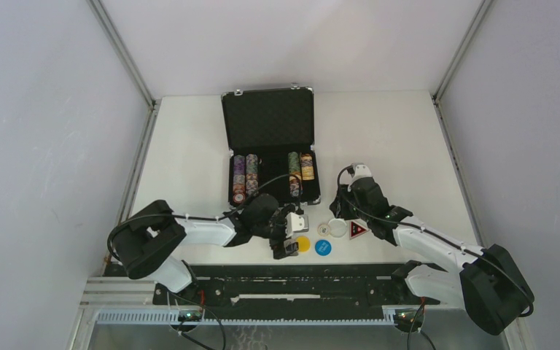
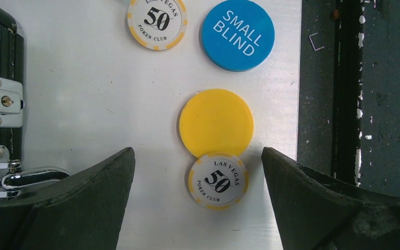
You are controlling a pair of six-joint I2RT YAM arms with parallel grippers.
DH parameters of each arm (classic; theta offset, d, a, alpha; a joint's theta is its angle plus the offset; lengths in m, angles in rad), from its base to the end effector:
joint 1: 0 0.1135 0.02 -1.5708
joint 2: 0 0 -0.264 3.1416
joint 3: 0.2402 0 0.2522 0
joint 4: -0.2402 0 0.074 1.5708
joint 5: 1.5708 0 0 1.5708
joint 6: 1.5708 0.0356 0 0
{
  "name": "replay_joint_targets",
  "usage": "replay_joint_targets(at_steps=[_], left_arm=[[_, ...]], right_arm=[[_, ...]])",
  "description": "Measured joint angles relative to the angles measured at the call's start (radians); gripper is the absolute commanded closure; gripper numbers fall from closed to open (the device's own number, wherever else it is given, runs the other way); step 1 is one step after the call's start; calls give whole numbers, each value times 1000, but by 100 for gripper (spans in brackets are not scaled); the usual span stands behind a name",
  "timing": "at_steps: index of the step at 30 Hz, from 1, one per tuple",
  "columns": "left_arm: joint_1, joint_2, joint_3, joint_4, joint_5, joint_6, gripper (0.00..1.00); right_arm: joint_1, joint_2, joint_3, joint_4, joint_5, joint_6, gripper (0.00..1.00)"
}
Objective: Pack up texas hold em set
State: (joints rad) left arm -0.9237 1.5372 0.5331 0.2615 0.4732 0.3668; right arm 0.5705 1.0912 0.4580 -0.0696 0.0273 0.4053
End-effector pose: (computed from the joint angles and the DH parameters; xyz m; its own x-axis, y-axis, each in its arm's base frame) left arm 0.1505 -0.2261 0.1314 -0.0533 0.6000 -0.7982 0.9981 0.0574 -0.0235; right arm 0.1813 0.1152 0.1803 -0.7059 0.0154 -0.7082 -0.2655 0.9211 0.2847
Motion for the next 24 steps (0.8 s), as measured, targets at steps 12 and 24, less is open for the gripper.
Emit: replay_joint_targets(at_steps=[12,24], left_arm=[[-39,-80,-6,-134,26,8,2],[-29,-389,-15,-176,23,-2,0]], right_arm=[[0,0,0,0,-4,0,57],[111,8,13,-5,-47,-96,36]])
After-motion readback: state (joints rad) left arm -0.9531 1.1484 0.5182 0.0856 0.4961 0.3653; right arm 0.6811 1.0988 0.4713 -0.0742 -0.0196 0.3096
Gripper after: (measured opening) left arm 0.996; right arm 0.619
